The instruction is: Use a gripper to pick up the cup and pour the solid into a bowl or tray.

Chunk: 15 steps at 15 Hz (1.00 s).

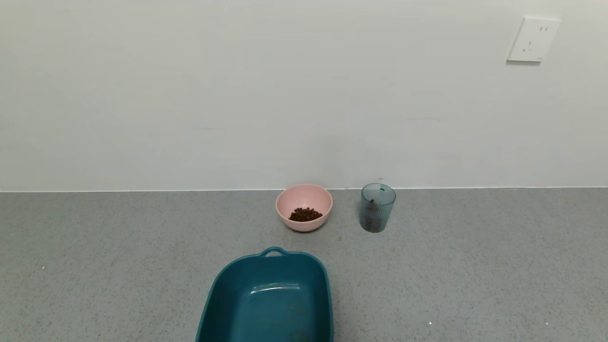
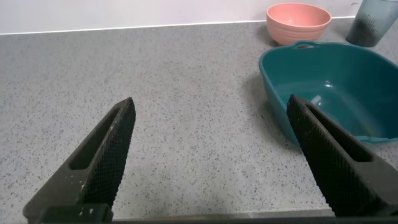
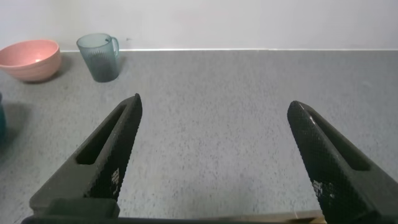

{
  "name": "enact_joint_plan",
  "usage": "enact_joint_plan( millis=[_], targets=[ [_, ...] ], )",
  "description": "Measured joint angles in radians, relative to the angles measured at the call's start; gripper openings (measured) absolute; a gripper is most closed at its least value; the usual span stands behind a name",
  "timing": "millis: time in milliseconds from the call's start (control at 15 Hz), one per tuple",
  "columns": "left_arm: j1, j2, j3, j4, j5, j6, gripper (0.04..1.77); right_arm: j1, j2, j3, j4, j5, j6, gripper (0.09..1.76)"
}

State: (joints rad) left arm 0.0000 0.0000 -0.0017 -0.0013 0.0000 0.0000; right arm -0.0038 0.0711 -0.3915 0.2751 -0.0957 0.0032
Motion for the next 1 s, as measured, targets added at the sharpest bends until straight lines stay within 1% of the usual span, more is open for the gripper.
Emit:
enact_joint_plan(
  millis=[133, 333, 467, 667, 733, 933, 1000],
  targets=[
    [0.0, 0.0, 0.0, 0.0, 0.0, 0.0, 1.75, 0.001, -0.023, 0.076, -0.093, 0.002, -0.002, 1.7],
    [0.0, 0.0, 0.0, 0.0, 0.0, 0.0, 1.75, 0.002, -0.054, 0.173, -0.162, 0.043, -0.003, 1.7],
    [0.0, 0.0, 0.0, 0.0, 0.0, 0.0, 1.75, 0.002, -0.064, 0.227, -0.216, 0.048, -0.006, 1.7],
    [0.0, 0.0, 0.0, 0.0, 0.0, 0.0, 1.75, 0.003, -0.069, 0.336, -0.336, 0.052, -0.041, 1.7],
    [0.0, 0.0, 0.0, 0.0, 0.0, 0.0, 1.75, 0.003, -0.07, 0.364, -0.352, 0.068, -0.045, 1.7],
    [0.0, 0.0, 0.0, 0.0, 0.0, 0.0, 1.75, 0.002, -0.071, 0.389, -0.268, 0.09, -0.027, 1.7],
    [0.0, 0.0, 0.0, 0.0, 0.0, 0.0, 1.75, 0.003, -0.071, 0.389, -0.271, 0.09, -0.01, 1.7]
  ],
)
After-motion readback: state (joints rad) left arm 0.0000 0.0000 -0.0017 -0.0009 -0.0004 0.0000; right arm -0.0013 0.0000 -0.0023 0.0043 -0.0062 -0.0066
